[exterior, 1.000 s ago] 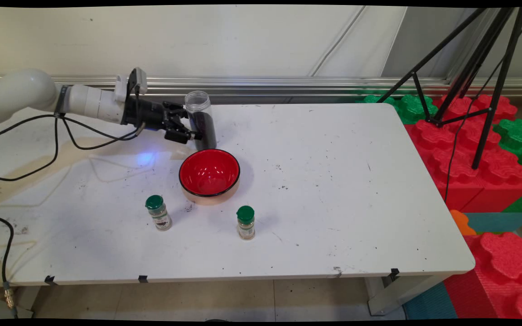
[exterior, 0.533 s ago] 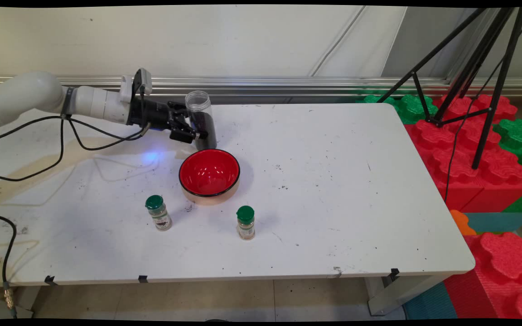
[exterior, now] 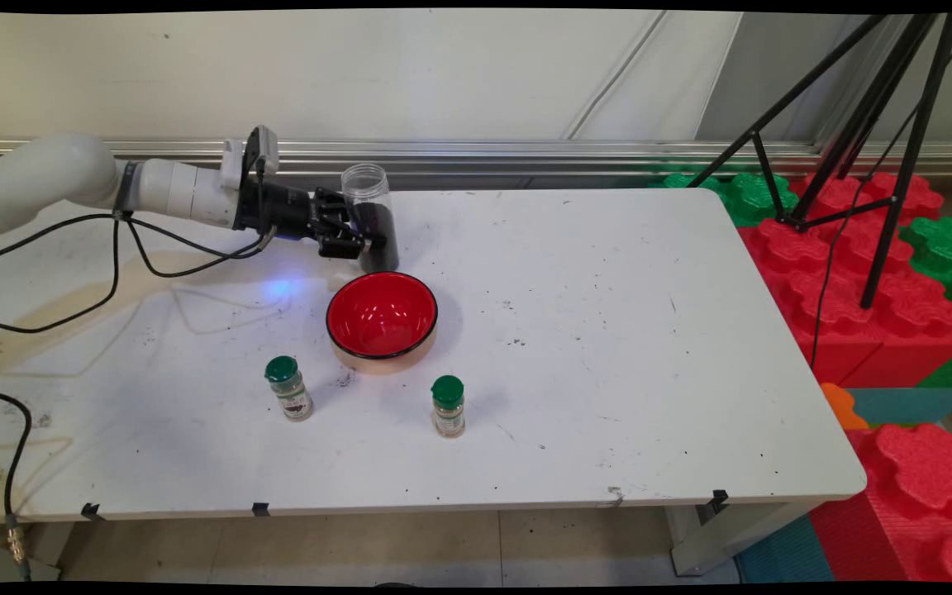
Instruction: Pour the black seasoning powder in the red bowl
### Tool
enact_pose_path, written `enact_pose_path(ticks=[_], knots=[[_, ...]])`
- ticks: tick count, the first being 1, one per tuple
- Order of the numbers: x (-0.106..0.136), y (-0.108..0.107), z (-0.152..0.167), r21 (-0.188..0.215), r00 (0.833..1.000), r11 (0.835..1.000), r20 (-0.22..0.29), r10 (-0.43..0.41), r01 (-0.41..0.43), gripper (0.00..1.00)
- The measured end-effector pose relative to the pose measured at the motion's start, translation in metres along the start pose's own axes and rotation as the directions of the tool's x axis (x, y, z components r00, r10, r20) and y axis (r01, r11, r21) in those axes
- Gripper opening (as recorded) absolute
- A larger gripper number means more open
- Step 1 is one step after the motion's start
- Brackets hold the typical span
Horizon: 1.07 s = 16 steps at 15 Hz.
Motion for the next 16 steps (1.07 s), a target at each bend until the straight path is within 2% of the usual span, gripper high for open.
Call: enact_pose_path(ticks=[7, 16], knots=[[0.005, 0.004, -0.003, -0.007, 0.999, 0.999, -0.007, 0.040, -0.040, 0.00], [0.013, 0.010, -0.006, -0.010, 0.991, 0.991, -0.011, 0.131, -0.131, 0.00]])
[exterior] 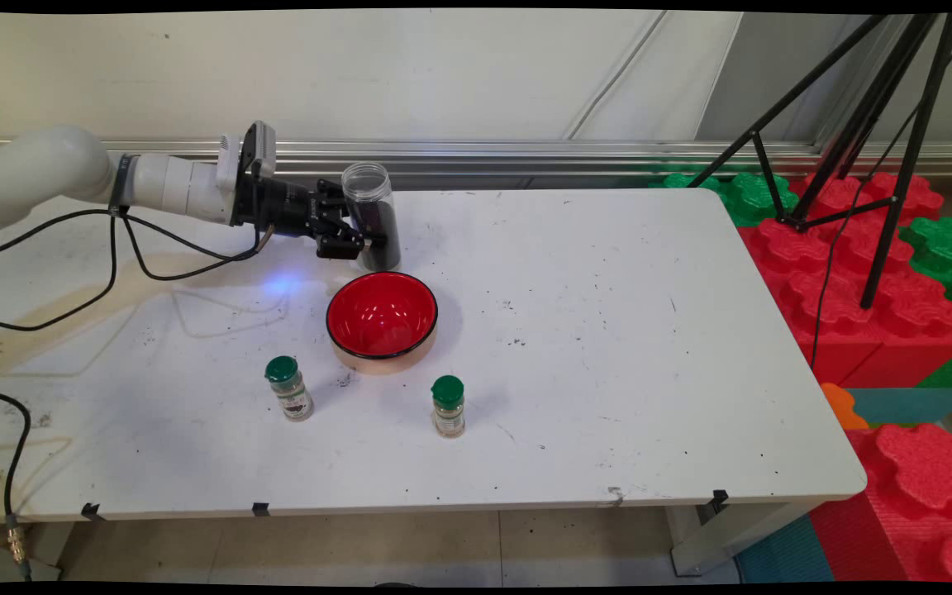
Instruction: Pour the black seasoning powder in the red bowl
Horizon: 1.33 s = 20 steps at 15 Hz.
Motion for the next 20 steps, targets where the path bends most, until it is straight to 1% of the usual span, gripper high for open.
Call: enact_pose_path(ticks=[3, 6, 10, 11, 14, 15, 16, 20], knots=[[0.003, 0.002, 0.000, -0.002, 0.999, 0.999, -0.003, 0.039, -0.039, 0.00], [0.007, 0.004, -0.002, -0.004, 0.995, 0.995, -0.002, 0.099, -0.099, 0.00], [0.011, 0.007, -0.003, -0.001, 0.983, 0.983, 0.008, 0.184, -0.184, 0.00], [0.011, 0.007, -0.004, -0.001, 0.977, 0.978, 0.011, 0.211, -0.211, 0.00], [0.014, 0.009, -0.006, -0.001, 0.952, 0.952, 0.020, 0.306, -0.306, 0.00], [0.015, 0.009, -0.006, -0.001, 0.946, 0.946, 0.022, 0.323, -0.324, 0.00], [0.016, 0.010, -0.007, -0.002, 0.937, 0.937, 0.025, 0.350, -0.350, 0.00], [0.020, 0.014, -0.008, -0.006, 0.888, 0.889, 0.040, 0.458, -0.458, 0.00]])
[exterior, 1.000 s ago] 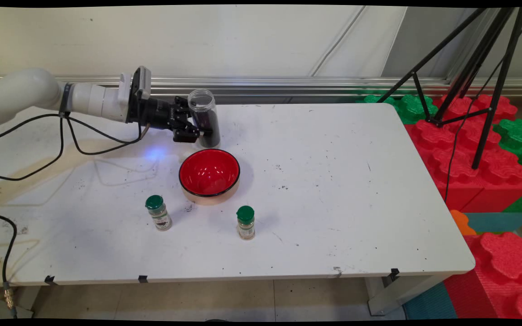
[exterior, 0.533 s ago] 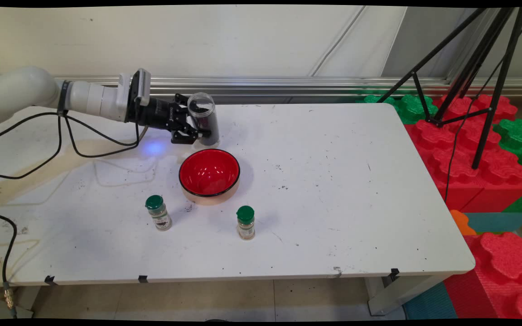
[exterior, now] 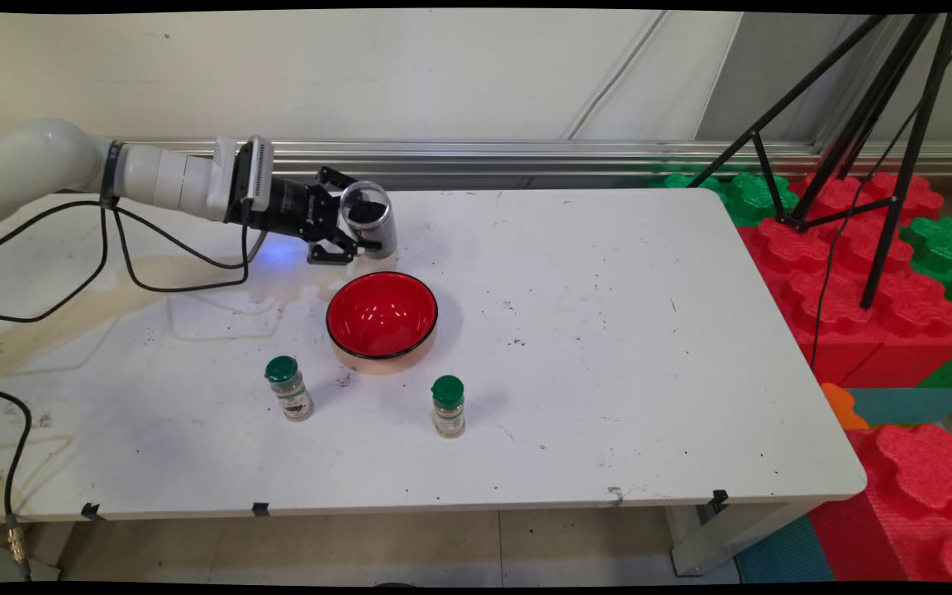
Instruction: Pour the black seasoning powder in the red bowl
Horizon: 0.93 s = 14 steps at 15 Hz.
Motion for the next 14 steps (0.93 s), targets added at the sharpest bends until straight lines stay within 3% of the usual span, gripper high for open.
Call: enact_pose_path(ticks=[5, 14], knots=[[0.008, 0.001, -0.001, -0.002, 0.991, 0.991, 0.017, 0.131, -0.131, 0.00], [0.031, -0.009, -0.006, -0.005, 0.948, 0.949, 0.035, 0.316, -0.316, 0.00]])
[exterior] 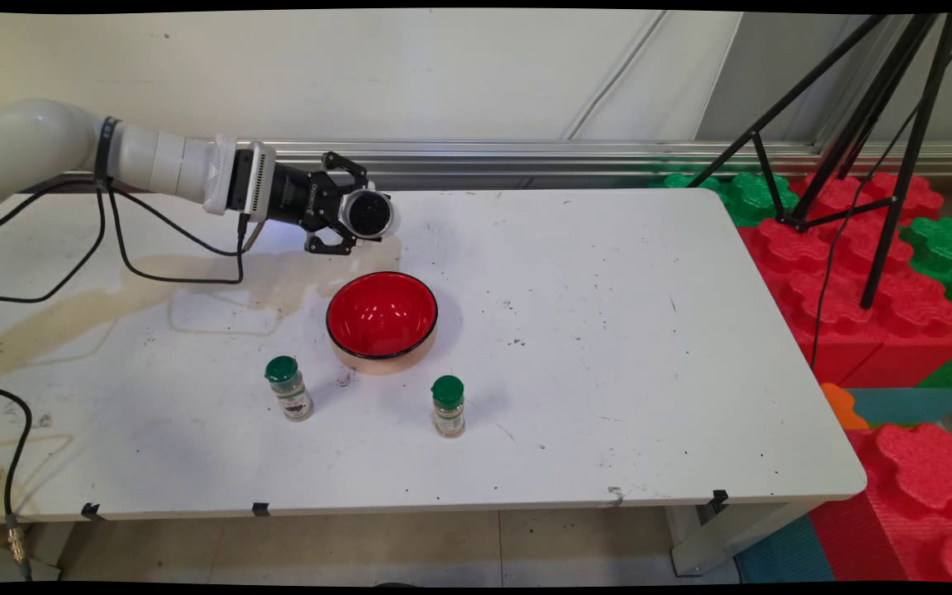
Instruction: Pour the black seasoning powder in the red bowl
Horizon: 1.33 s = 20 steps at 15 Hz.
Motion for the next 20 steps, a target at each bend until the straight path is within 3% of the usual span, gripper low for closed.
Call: enact_pose_path(ticks=[5, 11, 20], knots=[[0.013, -0.010, -0.005, -0.004, 0.996, 0.996, 0.000, 0.090, -0.090, 0.00], [0.026, -0.019, -0.007, -0.016, 0.979, 0.979, -0.001, 0.202, -0.202, 0.00], [0.039, -0.027, -0.001, -0.033, 0.928, 0.928, 0.011, 0.373, -0.372, 0.00]])
